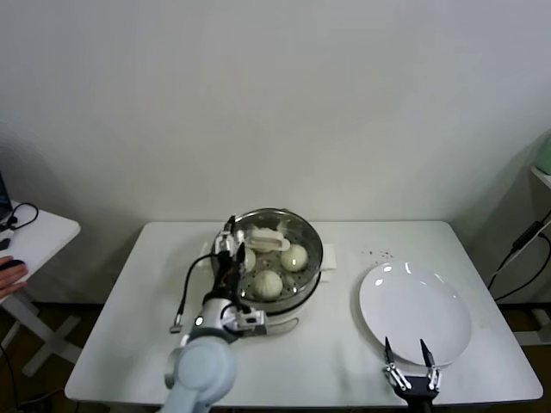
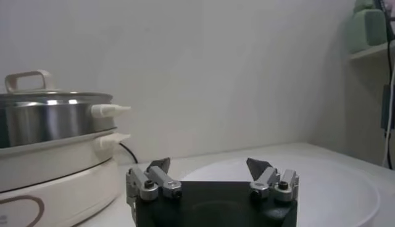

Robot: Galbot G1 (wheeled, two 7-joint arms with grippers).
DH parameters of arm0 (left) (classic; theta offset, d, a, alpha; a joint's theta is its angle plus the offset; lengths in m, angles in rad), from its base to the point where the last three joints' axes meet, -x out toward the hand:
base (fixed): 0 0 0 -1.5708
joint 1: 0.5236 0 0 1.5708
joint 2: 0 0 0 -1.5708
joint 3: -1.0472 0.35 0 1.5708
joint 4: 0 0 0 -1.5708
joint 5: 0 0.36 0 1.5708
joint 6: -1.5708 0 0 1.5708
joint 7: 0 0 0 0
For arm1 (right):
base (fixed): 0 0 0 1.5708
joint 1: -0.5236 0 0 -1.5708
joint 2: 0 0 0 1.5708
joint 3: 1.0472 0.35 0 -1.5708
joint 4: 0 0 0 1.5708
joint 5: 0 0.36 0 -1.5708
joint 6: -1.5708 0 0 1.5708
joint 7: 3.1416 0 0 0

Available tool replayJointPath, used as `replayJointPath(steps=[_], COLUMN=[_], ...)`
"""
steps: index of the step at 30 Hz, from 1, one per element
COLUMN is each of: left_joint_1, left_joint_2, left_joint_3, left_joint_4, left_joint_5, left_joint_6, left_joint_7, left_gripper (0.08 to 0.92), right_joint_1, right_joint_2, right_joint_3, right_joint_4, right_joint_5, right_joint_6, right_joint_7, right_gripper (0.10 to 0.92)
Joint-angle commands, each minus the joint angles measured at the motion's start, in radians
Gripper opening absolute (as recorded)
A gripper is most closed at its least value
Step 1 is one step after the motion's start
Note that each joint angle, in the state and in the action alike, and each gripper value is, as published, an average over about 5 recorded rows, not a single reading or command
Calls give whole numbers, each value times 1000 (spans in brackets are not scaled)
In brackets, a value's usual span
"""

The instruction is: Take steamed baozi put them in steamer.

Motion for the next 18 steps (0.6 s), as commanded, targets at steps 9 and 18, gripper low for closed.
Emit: replayJointPath(steps=[9, 18], left_joint_1=[176, 279], left_joint_2=[-17, -42], left_joint_3=[-326, -565], left_joint_4=[-77, 39], left_joint_5=[-1025, -1405], left_joint_6=[-130, -300], left_joint_7=[-291, -245], left_gripper=[823, 823], right_joint_1=[-4, -4], right_joint_2=[9, 5], right_joint_3=[-8, -9], right_joint_4=[7, -3], right_joint_5=[-81, -80], right_joint_6=[-1, 6], right_joint_7=[45, 49], right_gripper=[823, 823])
